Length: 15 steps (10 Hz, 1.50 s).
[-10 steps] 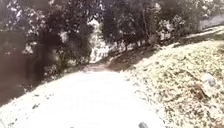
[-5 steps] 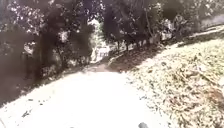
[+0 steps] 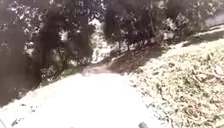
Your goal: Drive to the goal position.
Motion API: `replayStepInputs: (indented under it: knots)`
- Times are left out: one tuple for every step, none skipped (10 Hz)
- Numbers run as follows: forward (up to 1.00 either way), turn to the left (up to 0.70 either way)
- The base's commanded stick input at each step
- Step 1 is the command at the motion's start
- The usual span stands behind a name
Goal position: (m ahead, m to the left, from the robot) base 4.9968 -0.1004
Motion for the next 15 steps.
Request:
replayStepInputs:
  knots:
    - [0.50, 0.00]
    - [0.50, 0.00]
    - [0.50, 0.00]
    - [0.50, 0.00]
    - [0.50, 0.00]
    - [0.50, 0.00]
    - [0.50, 0.00]
    - [0.50, 0.00]
    - [0.50, 0.00]
    - [0.50, 0.00]
    - [0.50, 0.00]
    - [0.50, 0.00]
    - [0.50, 0.00]
    - [0.50, 0.00]
    - [0.50, 0.00]
